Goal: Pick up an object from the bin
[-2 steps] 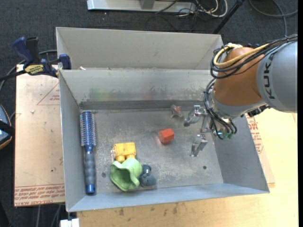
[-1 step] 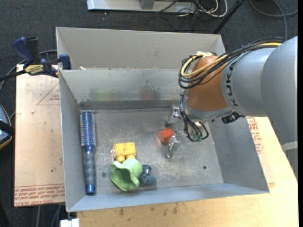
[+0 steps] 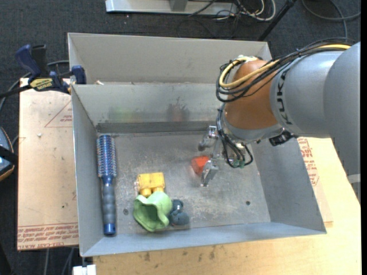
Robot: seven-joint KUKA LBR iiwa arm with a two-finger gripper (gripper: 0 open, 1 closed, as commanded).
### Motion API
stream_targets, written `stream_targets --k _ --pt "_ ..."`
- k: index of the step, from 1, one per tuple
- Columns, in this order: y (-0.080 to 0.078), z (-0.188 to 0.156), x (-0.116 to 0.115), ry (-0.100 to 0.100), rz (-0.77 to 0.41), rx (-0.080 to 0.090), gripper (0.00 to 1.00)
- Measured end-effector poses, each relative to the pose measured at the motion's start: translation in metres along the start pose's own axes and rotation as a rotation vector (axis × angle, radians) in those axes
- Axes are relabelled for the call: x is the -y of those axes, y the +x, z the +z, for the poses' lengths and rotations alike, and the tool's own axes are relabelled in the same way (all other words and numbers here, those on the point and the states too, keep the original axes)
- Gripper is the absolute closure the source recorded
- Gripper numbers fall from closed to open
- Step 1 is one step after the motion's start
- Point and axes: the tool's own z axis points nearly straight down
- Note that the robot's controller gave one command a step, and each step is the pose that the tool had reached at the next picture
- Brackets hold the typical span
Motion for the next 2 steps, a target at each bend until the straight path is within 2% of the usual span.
stream_targets --k 1,2 --pt "0.005 0.001 0.016 0.001 0.043 -0.005 0.00" --pt "-0.005 0.028 0.015 0.000 0.101 -0.004 0.00"
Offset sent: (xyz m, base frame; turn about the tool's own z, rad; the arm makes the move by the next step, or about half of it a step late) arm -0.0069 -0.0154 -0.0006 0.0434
